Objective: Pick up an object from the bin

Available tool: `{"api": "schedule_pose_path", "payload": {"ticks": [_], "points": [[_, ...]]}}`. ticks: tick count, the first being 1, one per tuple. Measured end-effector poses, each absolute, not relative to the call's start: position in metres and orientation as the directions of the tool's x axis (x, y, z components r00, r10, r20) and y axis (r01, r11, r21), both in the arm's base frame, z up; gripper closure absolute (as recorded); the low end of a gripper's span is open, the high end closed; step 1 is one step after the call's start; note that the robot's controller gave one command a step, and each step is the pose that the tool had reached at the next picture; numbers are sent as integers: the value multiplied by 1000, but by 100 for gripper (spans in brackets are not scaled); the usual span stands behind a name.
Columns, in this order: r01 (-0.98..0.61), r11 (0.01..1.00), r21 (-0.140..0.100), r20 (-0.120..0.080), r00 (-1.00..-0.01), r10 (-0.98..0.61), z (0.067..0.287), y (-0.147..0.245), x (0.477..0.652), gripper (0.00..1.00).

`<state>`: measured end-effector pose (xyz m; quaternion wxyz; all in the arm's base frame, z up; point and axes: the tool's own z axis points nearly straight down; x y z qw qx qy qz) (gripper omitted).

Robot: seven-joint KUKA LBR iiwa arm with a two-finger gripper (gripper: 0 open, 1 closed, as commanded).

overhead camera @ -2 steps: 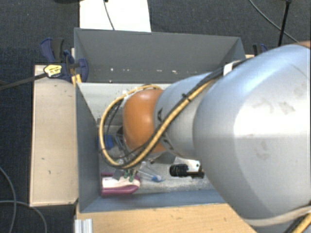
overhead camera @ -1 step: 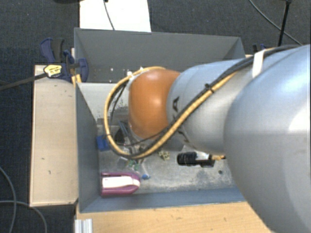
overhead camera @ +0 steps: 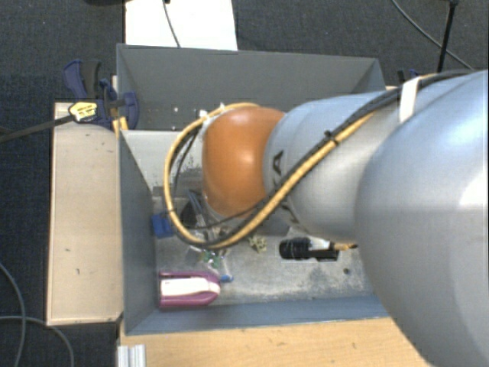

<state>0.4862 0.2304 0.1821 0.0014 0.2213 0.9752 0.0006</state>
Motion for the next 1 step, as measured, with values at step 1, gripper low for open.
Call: {"api": "schedule_pose_path", "payload": {"ticks": [1], "points": [[425,905,3,-3,-905,425,192,231,487,100]]}}
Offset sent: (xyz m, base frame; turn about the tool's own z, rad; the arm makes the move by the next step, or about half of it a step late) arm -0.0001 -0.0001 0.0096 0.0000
